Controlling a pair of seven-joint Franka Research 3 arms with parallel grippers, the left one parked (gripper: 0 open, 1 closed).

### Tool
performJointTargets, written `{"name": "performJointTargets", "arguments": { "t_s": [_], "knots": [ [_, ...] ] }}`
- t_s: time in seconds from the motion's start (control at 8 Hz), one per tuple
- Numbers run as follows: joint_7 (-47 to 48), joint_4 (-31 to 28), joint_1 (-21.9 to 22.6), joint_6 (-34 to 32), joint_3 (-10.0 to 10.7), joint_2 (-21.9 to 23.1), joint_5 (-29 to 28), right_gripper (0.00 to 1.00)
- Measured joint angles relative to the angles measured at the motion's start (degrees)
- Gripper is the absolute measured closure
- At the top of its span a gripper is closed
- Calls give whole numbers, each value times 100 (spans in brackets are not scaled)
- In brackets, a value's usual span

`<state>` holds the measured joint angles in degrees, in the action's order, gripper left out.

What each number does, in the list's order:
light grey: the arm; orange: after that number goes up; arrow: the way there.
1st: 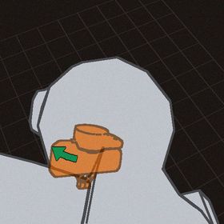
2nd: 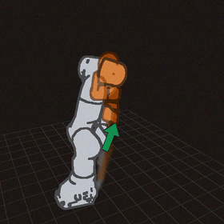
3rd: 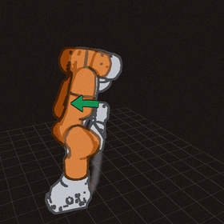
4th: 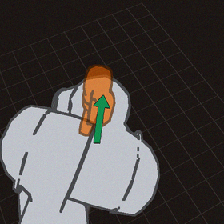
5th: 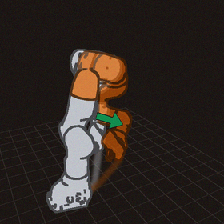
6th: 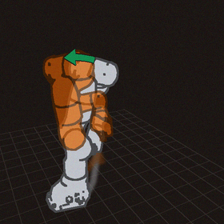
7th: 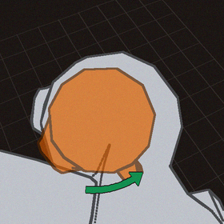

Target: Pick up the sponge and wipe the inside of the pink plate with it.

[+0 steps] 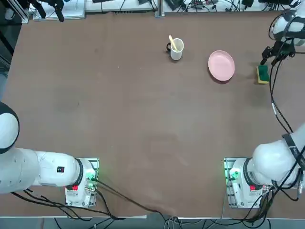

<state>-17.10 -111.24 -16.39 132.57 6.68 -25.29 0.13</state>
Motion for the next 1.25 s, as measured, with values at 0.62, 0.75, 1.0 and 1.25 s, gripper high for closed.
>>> {"name": "performJointTargets", "arguments": {
  "t_s": [0.62, 0.75, 1.0, 1.25],
  "knots": [
    [-107, 1, -95, 175, 0, -366, 0, 19],
    [-109, -5, -100, 279, 0, -426, 0, 19],
    [-114, -55, -100, 465, -8, -537, 0, 21],
    [-118, -105, -98, 485, -39, -546, 0, 28]
  ]
}}
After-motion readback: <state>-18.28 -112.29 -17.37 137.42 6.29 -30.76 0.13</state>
